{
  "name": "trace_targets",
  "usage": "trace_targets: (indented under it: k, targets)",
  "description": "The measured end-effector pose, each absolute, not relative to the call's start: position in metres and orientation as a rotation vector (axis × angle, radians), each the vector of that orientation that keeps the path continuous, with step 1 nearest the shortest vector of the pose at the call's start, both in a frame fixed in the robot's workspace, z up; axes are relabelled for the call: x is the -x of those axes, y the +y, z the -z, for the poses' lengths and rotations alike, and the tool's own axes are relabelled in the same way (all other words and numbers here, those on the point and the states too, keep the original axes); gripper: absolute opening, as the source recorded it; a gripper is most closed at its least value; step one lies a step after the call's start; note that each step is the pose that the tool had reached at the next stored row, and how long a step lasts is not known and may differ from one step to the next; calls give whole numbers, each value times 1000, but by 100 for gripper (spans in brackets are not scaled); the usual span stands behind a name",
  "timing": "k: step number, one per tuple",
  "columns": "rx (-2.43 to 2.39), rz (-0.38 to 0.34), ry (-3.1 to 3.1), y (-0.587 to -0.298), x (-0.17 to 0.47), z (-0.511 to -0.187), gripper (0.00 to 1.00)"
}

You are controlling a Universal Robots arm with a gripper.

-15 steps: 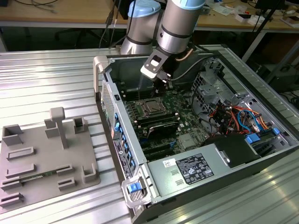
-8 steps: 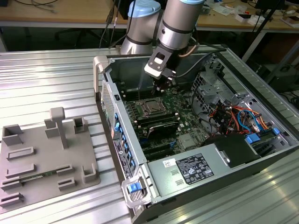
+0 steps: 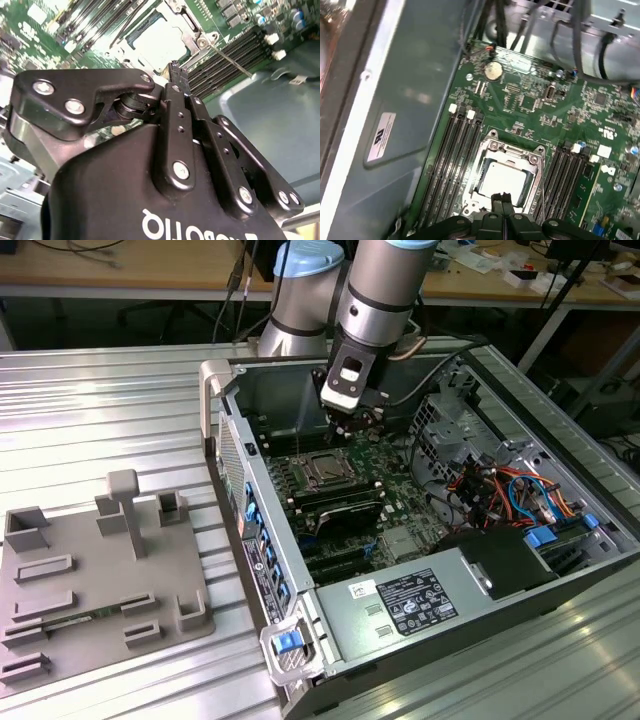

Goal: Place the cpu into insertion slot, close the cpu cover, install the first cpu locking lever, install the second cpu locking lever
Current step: 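Install the first cpu locking lever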

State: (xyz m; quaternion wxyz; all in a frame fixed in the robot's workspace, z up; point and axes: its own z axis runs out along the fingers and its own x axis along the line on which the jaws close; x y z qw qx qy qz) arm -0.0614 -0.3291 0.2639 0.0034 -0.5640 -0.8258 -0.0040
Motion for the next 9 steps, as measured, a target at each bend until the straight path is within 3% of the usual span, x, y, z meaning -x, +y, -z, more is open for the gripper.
trace_targets:
  k: [9]
  targets:
    - [1672, 12, -2651, -329, 75, -264, 11]
